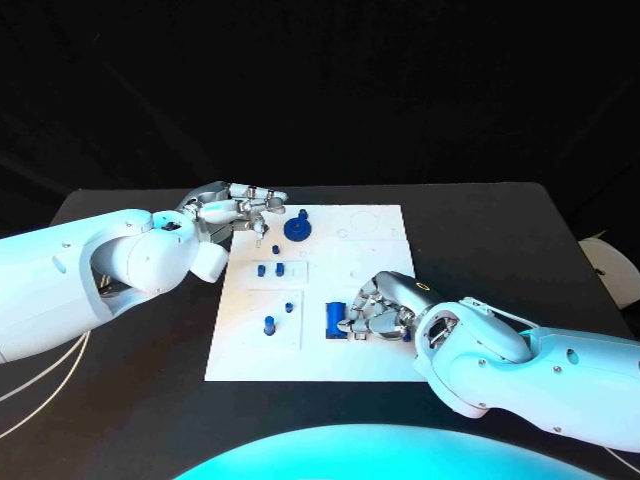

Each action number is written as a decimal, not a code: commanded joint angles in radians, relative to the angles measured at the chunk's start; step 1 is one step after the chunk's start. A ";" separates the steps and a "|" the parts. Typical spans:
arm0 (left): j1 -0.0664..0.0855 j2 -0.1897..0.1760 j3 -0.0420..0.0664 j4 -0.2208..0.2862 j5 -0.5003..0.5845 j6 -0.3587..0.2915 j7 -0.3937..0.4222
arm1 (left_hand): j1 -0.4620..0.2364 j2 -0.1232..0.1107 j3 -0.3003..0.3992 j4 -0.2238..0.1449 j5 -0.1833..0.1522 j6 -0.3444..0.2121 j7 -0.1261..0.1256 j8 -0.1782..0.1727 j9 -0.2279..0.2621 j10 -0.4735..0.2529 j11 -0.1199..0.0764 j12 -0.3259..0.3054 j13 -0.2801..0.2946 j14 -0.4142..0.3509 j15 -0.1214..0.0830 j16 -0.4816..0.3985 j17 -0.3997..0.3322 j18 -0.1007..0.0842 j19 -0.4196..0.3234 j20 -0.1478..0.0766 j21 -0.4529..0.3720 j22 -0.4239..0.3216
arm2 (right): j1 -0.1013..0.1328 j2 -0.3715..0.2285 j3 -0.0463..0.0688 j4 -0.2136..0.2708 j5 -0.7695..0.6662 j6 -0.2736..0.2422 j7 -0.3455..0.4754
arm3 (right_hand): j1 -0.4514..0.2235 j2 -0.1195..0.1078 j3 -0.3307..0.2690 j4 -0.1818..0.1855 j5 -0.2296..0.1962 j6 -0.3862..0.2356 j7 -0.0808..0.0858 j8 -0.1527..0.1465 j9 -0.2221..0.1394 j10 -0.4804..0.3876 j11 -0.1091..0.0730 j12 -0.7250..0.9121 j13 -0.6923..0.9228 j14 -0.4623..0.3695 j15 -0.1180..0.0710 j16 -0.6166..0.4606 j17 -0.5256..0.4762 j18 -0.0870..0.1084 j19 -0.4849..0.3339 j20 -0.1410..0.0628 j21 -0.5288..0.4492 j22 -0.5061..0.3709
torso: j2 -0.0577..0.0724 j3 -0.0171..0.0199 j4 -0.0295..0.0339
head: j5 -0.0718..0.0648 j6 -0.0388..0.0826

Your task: Assemble the parts on the task board

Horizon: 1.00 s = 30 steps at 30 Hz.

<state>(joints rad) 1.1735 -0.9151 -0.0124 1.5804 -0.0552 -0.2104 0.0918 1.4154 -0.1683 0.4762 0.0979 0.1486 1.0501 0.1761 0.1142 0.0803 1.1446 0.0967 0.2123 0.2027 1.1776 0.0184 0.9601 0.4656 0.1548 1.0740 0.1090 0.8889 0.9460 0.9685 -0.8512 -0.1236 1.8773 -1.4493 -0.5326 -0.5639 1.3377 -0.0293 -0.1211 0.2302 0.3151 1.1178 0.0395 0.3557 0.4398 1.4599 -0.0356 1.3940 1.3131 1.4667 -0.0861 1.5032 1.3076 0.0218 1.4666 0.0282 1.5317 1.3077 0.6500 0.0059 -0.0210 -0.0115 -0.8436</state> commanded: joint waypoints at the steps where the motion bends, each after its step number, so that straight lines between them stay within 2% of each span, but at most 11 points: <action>1: 0.001 0.000 0.001 0.004 0.004 0.016 0.003 | -0.003 0.003 -0.002 0.005 0.004 -0.007 0.000 -0.005 -0.001 -0.007 0.004 0.001 0.001 -0.001 0.006 -0.005 -0.001 0.013 0.000 0.007 -0.005 -0.001 | -0.001 -0.002 0.000 0.003 -0.035 0.019 -0.013 | 0.009 0.003 0.001 -0.005 -0.004 -0.001 -0.009 0.004 0.001 0.018 -0.002 0.002 0.107 0.081 -0.009 0.005 0.147 -0.014 0.090 -0.008 0.005 0.253 | 0.000 0.0001 0.0001 | 0.001 0.000; 8: 0.001 -0.001 0.001 0.004 0.004 0.016 0.003 | -0.003 0.003 -0.002 0.005 0.004 -0.007 0.000 -0.005 -0.001 -0.007 0.004 0.001 0.001 -0.001 0.006 -0.005 -0.001 0.013 0.000 0.007 -0.005 -0.001 | -0.001 -0.005 0.000 0.012 -0.034 0.010 0.008 | 0.005 0.000 -0.007 0.001 -0.013 -0.001 -0.008 0.006 0.002 0.020 -0.001 0.007 0.112 0.081 -0.008 0.006 0.149 -0.014 0.090 -0.009 0.006 0.253 | 0.000 0.0010 0.0000 | 0.003 -0.001; 11: 0.001 -0.001 0.001 0.004 0.004 0.016 0.003 | -0.003 0.003 -0.002 0.005 0.004 -0.007 0.000 -0.005 -0.001 -0.007 0.004 0.001 0.001 -0.001 0.006 -0.005 -0.001 0.013 0.000 0.007 -0.005 -0.001 | -0.001 -0.012 0.000 0.020 -0.034 -0.001 0.015 | 0.002 0.001 -0.008 0.004 -0.013 -0.001 -0.007 0.007 0.002 0.021 -0.001 0.009 0.114 0.081 -0.008 0.006 0.149 -0.014 0.090 -0.009 0.006 0.253 | 0.000 0.0002 0.0004 | 0.003 0.000; 17: 0.001 -0.001 0.001 0.004 0.004 0.016 0.004 | -0.003 0.004 -0.002 0.006 0.004 -0.007 0.000 -0.005 -0.001 -0.007 0.004 0.002 0.001 -0.001 0.006 -0.005 -0.001 0.013 0.000 0.007 -0.005 0.000 | 0.006 -0.057 0.002 0.045 -0.029 -0.024 0.030 | 0.003 0.005 -0.011 0.009 -0.005 -0.009 -0.006 0.004 0.001 0.009 0.000 -0.013 0.096 0.080 -0.008 0.002 0.144 -0.013 0.087 -0.008 -0.002 0.251 | -0.001 0.0002 -0.0016 | 0.002 0.002; 20: 0.001 -0.001 0.001 0.004 0.004 0.015 0.004 | -0.003 0.004 -0.002 0.006 0.004 -0.007 0.000 -0.005 -0.001 -0.007 0.004 0.002 0.001 -0.001 0.006 -0.005 -0.001 0.013 0.000 0.007 -0.005 0.000 | 0.026 -0.101 0.002 0.059 -0.012 -0.023 0.041 | 0.004 0.006 -0.014 0.015 0.003 -0.025 0.001 -0.006 -0.004 -0.015 0.005 -0.054 0.064 0.077 -0.004 -0.004 0.132 -0.009 0.080 -0.007 -0.017 0.247 | -0.001 0.0000 -0.0014 | -0.001 0.004; 22: 0.001 -0.001 0.001 0.004 0.004 0.015 0.004 | -0.003 0.004 -0.002 0.006 0.004 -0.007 0.000 -0.005 -0.001 -0.007 0.004 0.002 0.001 -0.001 0.006 -0.005 -0.001 0.013 0.000 0.007 -0.005 0.000 | 0.038 -0.137 0.003 0.066 -0.010 0.001 0.047 | -0.002 0.006 -0.020 0.024 0.010 -0.039 0.009 -0.019 -0.010 -0.028 0.012 -0.077 0.047 0.075 0.001 -0.009 0.124 -0.007 0.075 -0.004 -0.028 0.243 | -0.002 -0.0008 -0.0022 | -0.006 0.005; 23: 0.001 -0.001 0.001 0.004 0.004 0.014 0.004 | -0.003 0.004 -0.002 0.006 0.004 -0.007 0.000 -0.005 -0.001 -0.007 0.004 0.002 0.001 -0.001 0.006 -0.005 -0.001 0.013 0.000 0.007 -0.005 0.000 | 0.045 -0.161 0.003 0.069 -0.012 0.019 0.050 | -0.022 0.012 -0.027 0.044 0.015 -0.055 0.019 -0.034 -0.018 -0.036 0.019 -0.093 0.035 0.073 0.006 -0.014 0.117 -0.005 0.071 0.000 -0.037 0.241 | -0.001 -0.0014 -0.0017 | -0.010 0.005; 26: 0.001 0.000 0.001 0.005 0.004 0.014 0.004 | -0.003 0.004 -0.002 0.006 0.004 -0.007 0.000 -0.005 -0.001 -0.007 0.004 0.002 0.001 -0.001 0.006 -0.005 -0.001 0.013 0.000 0.007 -0.005 0.000 | 0.052 -0.206 0.001 0.074 -0.032 0.045 0.052 | -0.029 0.019 -0.037 0.056 0.031 -0.066 0.028 -0.060 -0.033 -0.039 0.028 -0.103 0.028 0.072 0.014 -0.016 0.114 -0.005 0.070 0.007 -0.039 0.240 | -0.002 -0.0017 -0.0028 | -0.015 0.007; 30: 0.001 0.001 0.001 0.005 0.004 0.014 0.004 | -0.003 0.004 -0.002 0.006 0.004 -0.007 0.000 -0.005 -0.001 -0.007 0.004 0.002 0.001 -0.001 0.006 -0.005 -0.001 0.013 0.000 0.007 -0.005 0.000 | 0.050 -0.248 -0.003 0.081 -0.069 0.061 0.046 | -0.011 0.030 -0.038 0.054 0.039 -0.059 0.031 -0.081 -0.047 -0.032 0.030 -0.099 0.032 0.075 0.018 -0.011 0.123 -0.007 0.075 0.012 -0.027 0.244 | -0.002 0.0013 -0.0064 | -0.018 0.008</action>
<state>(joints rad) 1.1735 -0.9164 -0.0126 1.5817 -0.0552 -0.2102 0.0911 1.4154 -0.1684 0.4761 0.0979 0.1486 1.0500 0.1760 0.1142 0.0805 1.1411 0.1003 0.2123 0.2023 1.1776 0.0185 0.9601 0.4657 0.1548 1.0740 0.1090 0.8889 0.9461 1.0207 -1.0941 -0.1252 1.9530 -1.4725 -0.5186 -0.5304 1.3185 -0.0106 -0.1585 0.2845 0.3508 1.0563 0.0687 0.2778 0.3946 1.4256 -0.0082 1.2918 1.3677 1.4664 -0.0749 1.4913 1.3073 0.0217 1.4664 0.0359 1.5009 1.3074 0.6485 0.0054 -0.0242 -0.0271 -0.8362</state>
